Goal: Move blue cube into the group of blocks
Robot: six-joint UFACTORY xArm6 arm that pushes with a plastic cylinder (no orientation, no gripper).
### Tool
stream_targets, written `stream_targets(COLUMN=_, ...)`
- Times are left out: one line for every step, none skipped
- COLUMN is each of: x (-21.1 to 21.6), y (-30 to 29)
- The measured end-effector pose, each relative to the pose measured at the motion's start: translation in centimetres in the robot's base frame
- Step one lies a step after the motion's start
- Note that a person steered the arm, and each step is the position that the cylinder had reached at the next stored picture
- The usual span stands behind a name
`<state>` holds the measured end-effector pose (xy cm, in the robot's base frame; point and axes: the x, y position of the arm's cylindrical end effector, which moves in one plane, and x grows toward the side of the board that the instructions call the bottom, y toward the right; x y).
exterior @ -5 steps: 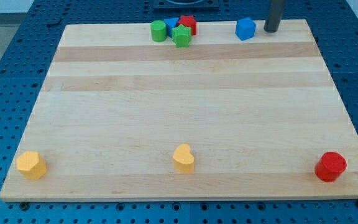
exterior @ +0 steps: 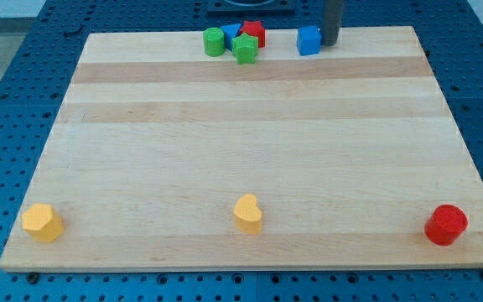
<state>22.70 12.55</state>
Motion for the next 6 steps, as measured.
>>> stream_targets(x=0.3, y=-1.7)
stream_targets(x=0.4, y=-3.2)
stream_targets(x=0.4, y=-4.4)
stream_targets(x=0.4, y=-5.8)
stream_targets(x=0.4, y=-6.9)
stream_targets(x=0.4, y=-7.2)
